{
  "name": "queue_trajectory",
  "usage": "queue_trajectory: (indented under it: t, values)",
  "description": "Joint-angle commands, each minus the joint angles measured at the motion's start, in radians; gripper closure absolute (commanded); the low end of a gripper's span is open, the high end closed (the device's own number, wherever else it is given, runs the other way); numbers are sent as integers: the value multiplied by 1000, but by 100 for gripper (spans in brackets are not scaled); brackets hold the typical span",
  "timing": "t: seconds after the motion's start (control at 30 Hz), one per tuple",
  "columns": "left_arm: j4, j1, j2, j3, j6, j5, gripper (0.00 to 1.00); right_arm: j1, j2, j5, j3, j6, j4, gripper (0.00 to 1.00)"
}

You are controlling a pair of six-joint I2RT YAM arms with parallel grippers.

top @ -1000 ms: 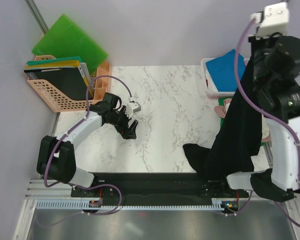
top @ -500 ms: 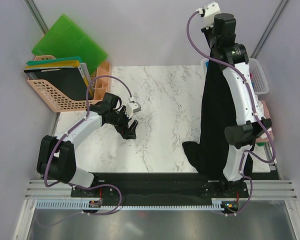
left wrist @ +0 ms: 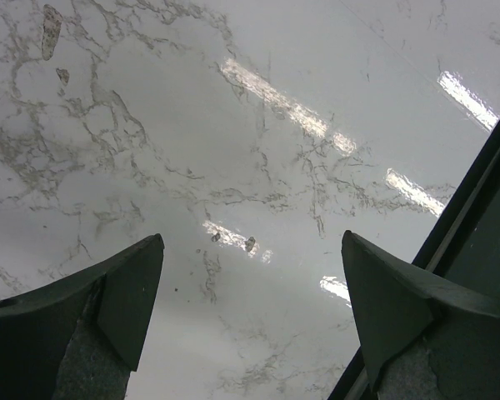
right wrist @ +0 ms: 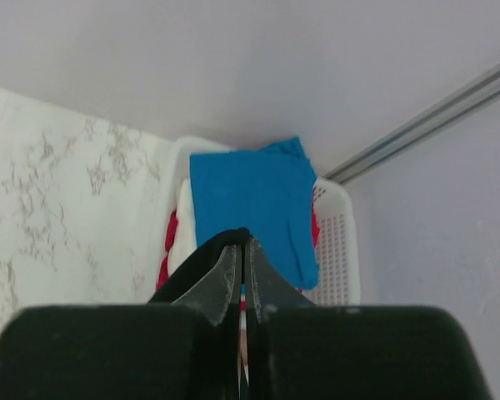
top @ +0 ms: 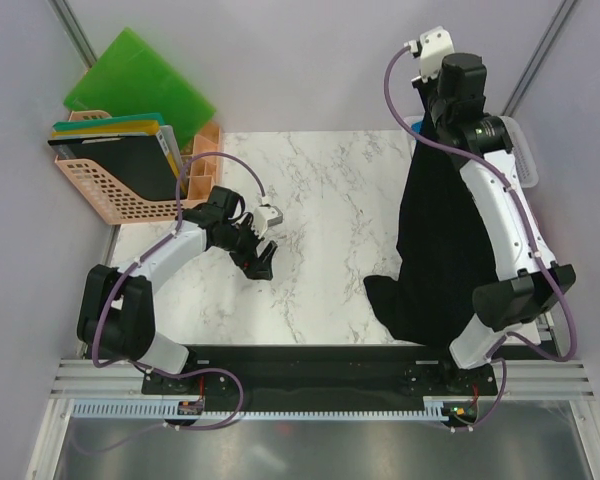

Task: Fold and stack the t-shirts

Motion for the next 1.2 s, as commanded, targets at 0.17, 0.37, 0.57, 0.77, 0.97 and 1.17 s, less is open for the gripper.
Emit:
queue_trajectory:
  t: [0.17, 0.37, 0.57, 0.77, 0.97, 1.17]
  values:
    - [1, -1, -2, 12, 20, 82, 6, -20, -208, -116, -454, 84, 143, 100]
    - [-42, -9, 46, 55, 27, 116, 6, -22, -339, -75, -697, 46, 177, 100]
    - [-41, -9, 50, 47, 30, 110, 6, -31, -383, -107, -759, -19, 70, 100]
    - [-42, -9, 53, 49, 27, 98, 6, -32, -333, -206, -807, 38, 89, 100]
    - [-42, -7, 33, 32, 24, 111, 6, -34, -253, -292, -862, 90, 137, 100]
    - [-42, -9, 50, 32, 28, 108, 6, -32, -209, -285, -861, 67, 156, 100]
